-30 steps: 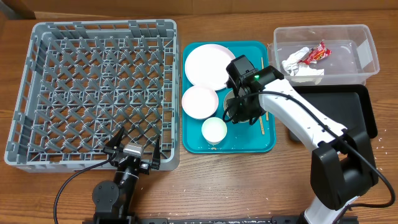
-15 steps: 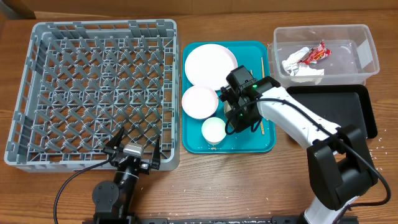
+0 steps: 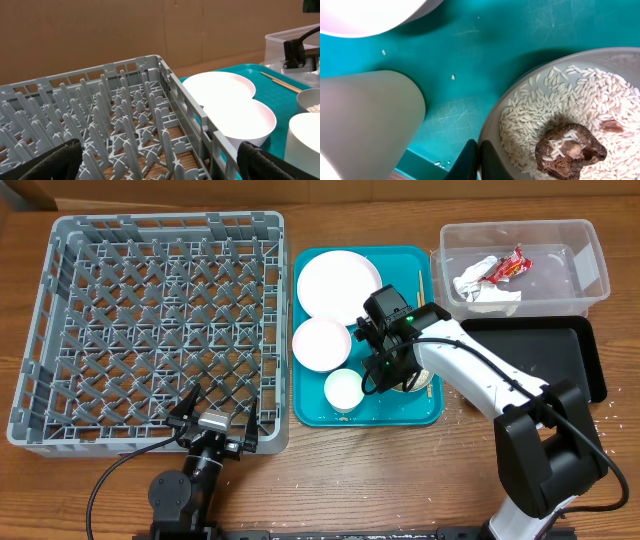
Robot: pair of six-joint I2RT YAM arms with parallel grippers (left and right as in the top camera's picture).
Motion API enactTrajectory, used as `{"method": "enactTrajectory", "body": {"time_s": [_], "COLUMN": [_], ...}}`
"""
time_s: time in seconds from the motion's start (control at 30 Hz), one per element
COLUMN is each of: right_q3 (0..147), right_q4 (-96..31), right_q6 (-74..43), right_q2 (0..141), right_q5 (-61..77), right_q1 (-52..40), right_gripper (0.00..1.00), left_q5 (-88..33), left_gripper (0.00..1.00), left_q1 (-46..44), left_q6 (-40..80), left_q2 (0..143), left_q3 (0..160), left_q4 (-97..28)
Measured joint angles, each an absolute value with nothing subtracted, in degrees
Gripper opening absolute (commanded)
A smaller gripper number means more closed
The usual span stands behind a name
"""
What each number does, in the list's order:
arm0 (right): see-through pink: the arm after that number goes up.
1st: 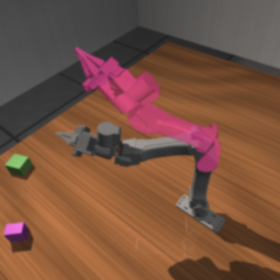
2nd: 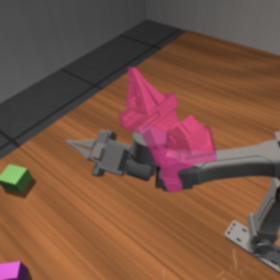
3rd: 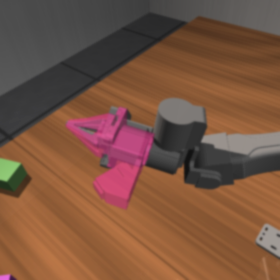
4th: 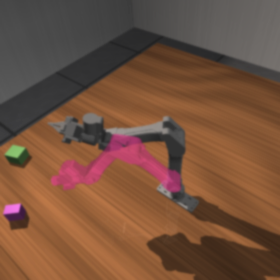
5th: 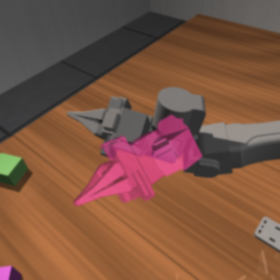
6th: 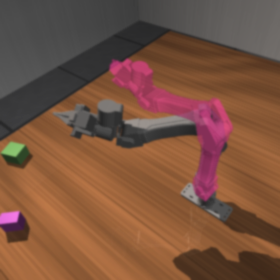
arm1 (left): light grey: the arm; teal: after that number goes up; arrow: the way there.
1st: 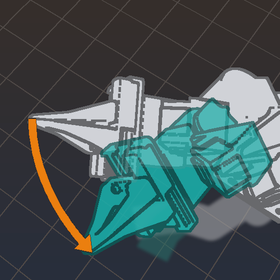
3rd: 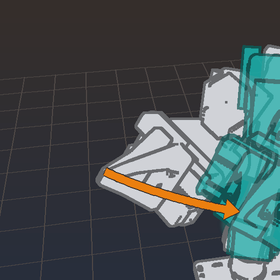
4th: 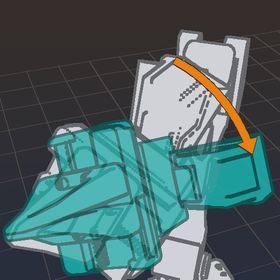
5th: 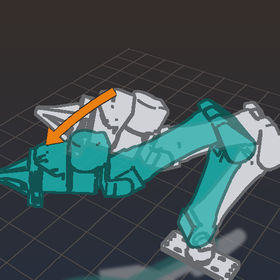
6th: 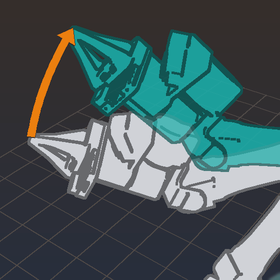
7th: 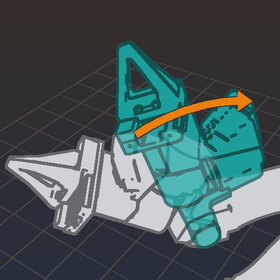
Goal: Sort waste into correct bins and load items into the dishwasher
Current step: 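Grasp the rim of the grey rice bowl with the right gripper, then carry bowl over the black tray and tip rice out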
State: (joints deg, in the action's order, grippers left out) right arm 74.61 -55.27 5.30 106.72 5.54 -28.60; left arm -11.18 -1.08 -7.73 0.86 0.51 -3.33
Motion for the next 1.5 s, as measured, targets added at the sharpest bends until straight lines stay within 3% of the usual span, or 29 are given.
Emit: {"method": "enactTrajectory", "body": {"time_s": [0.1, 0.17, 0.27, 0.97, 1.03, 1.1, 1.3, 1.5], "right_q3": [74.6, 74.6, 74.5, 72.8, 72.2, 72.2, 72.9, 82.6], "right_q4": [-55.3, -55.3, -55.2, -49.8, -49.7, -49.5, -50.5, -60.8], "right_q6": [5.0, 4.7, 4.1, 2.3, 2.1, 1.8, 0.1, -2.0], "right_q2": [106.7, 106.7, 106.7, 106.7, 106.7, 106.7, 106.7, 106.7], "right_q5": [5.5, 5.6, 5.5, 6.8, 7.0, 7.1, 6.6, 6.9], "right_q1": [-28.6, -28.6, -28.6, -28.6, -28.6, -28.6, -28.6, -28.4], "right_gripper": [0.08, 0.28, 0.34, 0.21, 0.17, 0.04, 0.04, 0.04], "left_q5": [-11.2, -11.2, -11.2, -11.2, -11.2, -11.2, -11.2, -11.2], "left_gripper": [1.00, 1.00, 1.00, 1.00, 1.00, 1.00, 1.00, 1.00], "left_q1": [-1.1, -1.1, -1.1, -1.1, -1.1, -1.1, -1.1, -1.1], "left_q6": [-7.7, -7.7, -7.7, -7.7, -7.7, -7.7, -7.7, -7.7], "left_q2": [0.9, 0.9, 0.9, 0.9, 0.9, 0.9, 0.9, 0.9], "left_q3": [0.5, 0.5, 0.5, 0.5, 0.5, 0.5, 0.5, 0.5], "left_q4": [-3.3, -3.3, -3.3, -3.3, -3.3, -3.3, -3.3, -3.3]}}
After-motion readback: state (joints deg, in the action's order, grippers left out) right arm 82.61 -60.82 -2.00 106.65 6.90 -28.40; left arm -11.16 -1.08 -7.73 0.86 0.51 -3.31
